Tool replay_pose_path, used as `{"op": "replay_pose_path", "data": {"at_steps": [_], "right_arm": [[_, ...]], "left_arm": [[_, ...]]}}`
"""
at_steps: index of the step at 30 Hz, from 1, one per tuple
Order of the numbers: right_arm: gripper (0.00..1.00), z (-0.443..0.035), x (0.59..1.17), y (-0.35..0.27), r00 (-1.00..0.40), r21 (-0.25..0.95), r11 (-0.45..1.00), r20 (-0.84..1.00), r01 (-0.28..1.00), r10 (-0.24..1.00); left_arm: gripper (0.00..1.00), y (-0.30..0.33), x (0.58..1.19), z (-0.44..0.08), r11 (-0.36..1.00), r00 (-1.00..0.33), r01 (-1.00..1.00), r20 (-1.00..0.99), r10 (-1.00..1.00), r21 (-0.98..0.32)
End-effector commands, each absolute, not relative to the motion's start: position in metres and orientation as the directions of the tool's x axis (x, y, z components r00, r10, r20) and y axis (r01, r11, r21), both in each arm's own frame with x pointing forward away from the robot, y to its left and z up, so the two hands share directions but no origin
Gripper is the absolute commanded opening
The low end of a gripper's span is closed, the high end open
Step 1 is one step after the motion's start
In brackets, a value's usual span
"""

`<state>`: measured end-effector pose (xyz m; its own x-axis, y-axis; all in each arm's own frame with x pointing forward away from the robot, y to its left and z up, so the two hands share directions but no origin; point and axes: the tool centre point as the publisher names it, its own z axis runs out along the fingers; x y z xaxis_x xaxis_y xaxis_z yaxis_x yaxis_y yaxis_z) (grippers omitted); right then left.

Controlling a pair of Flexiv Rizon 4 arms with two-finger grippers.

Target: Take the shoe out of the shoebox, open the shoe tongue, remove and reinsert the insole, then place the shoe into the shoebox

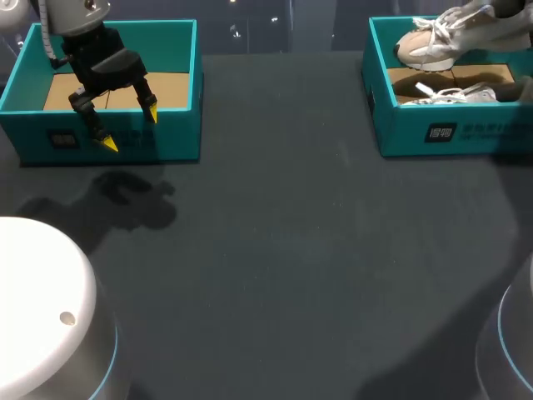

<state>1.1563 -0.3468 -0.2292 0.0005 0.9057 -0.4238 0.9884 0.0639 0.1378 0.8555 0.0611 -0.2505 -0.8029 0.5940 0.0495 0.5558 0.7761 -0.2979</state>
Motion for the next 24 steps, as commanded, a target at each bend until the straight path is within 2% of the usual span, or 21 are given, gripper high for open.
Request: {"op": "replay_pose_path", "data": {"at_steps": [1, 24], "right_arm": [[0.0, -0.239, 1.168, -0.34, 0.005, 0.12, 0.053, -0.441, 0.991, 0.898], [0.0, -0.297, 1.177, -0.337, 0.011, 0.079, 0.023, -0.402, 0.997, 0.916]], "left_arm": [[1.0, 0.061, 0.855, -0.25, 0.776, -0.802, 0.557, 0.05, 0.595, -0.296], [1.0, 0.061, 0.855, -0.25, 0.776, -0.802, 0.557, 0.05, 0.595, -0.296]]}}
